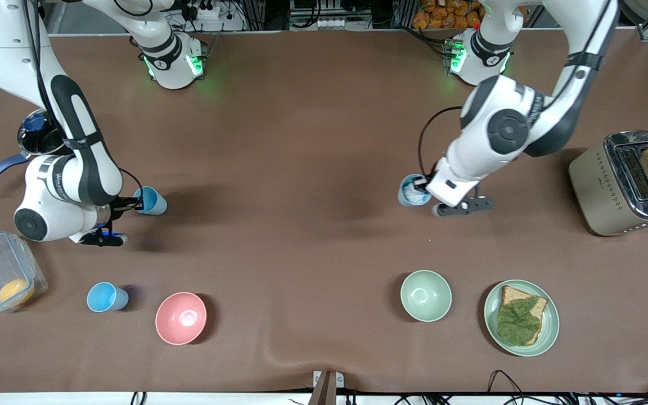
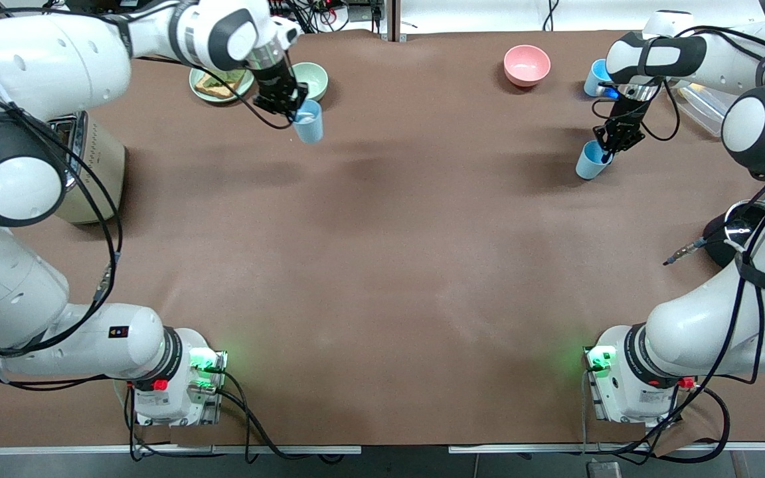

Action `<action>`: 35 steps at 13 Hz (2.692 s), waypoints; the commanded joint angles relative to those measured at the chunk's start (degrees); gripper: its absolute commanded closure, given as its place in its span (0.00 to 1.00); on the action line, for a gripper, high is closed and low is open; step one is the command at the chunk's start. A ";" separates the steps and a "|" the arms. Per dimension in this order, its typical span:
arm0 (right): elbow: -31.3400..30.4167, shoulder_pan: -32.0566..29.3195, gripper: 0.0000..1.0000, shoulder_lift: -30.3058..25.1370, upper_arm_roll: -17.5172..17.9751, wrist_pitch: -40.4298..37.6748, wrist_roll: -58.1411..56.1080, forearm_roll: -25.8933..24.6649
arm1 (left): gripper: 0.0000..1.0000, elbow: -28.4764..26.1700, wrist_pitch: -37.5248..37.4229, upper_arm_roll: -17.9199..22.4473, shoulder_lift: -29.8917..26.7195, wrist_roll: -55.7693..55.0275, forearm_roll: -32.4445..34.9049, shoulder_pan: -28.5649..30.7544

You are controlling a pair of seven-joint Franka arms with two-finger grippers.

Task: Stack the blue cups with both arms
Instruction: 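Carry the tissue cup with the left gripper toward the table middle, then release the tissue cup with the left gripper while the right gripper carries its cup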

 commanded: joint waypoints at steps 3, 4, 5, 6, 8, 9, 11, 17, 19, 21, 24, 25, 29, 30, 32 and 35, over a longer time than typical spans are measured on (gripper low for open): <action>0.36 0.06 1.00 -1.99 0.20 -2.24 -0.30 1.06 | 1.00 2.12 3.67 0.18 4.81 -11.88 2.16 -6.07; 1.41 0.23 1.00 -3.04 0.29 -3.83 -0.65 1.06 | 1.00 3.08 3.76 0.18 5.95 -13.46 2.25 -7.03; 2.38 0.32 1.00 -3.75 0.73 -5.06 -0.74 1.06 | 1.00 4.05 4.11 0.27 7.36 -15.48 2.25 -8.95; 3.61 0.41 1.00 -4.02 1.43 -6.03 -0.66 1.06 | 1.00 4.93 5.16 0.44 8.85 -17.94 2.43 -10.63; 6.51 1.11 1.00 -3.76 2.57 -9.01 0.13 1.14 | 1.00 6.69 7.18 0.44 11.66 -23.29 5.05 -12.48; 6.96 1.64 1.00 -3.76 2.49 -9.29 0.05 1.14 | 1.00 7.74 7.54 0.53 13.24 -25.76 6.63 -13.97; 6.79 1.12 1.00 -3.49 2.58 -9.12 -0.56 1.49 | 1.00 10.20 7.63 0.44 16.93 -30.85 10.58 -15.64; 6.78 1.55 1.00 -3.49 2.75 -9.12 0.22 2.28 | 1.00 11.97 13.77 0.88 22.75 -39.31 13.06 -18.64; 6.87 3.13 1.00 -3.84 2.67 -9.20 2.40 7.10 | 0.57 11.97 13.96 1.06 23.10 -41.42 13.06 -18.55; 6.96 4.97 1.00 -4.02 2.75 -9.12 5.48 7.47 | 0.00 11.97 13.96 1.24 22.58 -43.00 14.28 -18.90; 6.96 8.74 1.00 -7.00 3.54 -10.69 9.25 12.21 | 0.00 11.62 11.86 1.15 15.84 -50.10 14.91 -17.33; 6.96 11.28 1.00 -7.62 3.54 -10.52 12.76 12.31 | 0.00 11.70 9.24 1.32 13.11 -50.83 14.91 -16.71; 11.95 24.82 1.00 -8.07 3.54 -9.91 30.85 12.57 | 0.00 11.97 3.24 1.59 1.52 -48.39 19.28 -7.51; 14.15 26.85 1.00 -7.54 3.54 -9.73 33.86 12.83 | 0.00 11.97 3.15 1.06 -0.08 -43.93 19.65 -3.74; 16.19 31.06 1.00 -5.96 3.46 -7.99 36.42 15.02 | 0.00 11.97 0.36 1.32 -2.46 -29.81 19.39 -0.64; 16.28 36.87 1.00 -4.64 3.46 -1.32 43.09 15.65 | 0.00 11.97 -4.14 1.06 -5.54 -7.24 18.95 9.27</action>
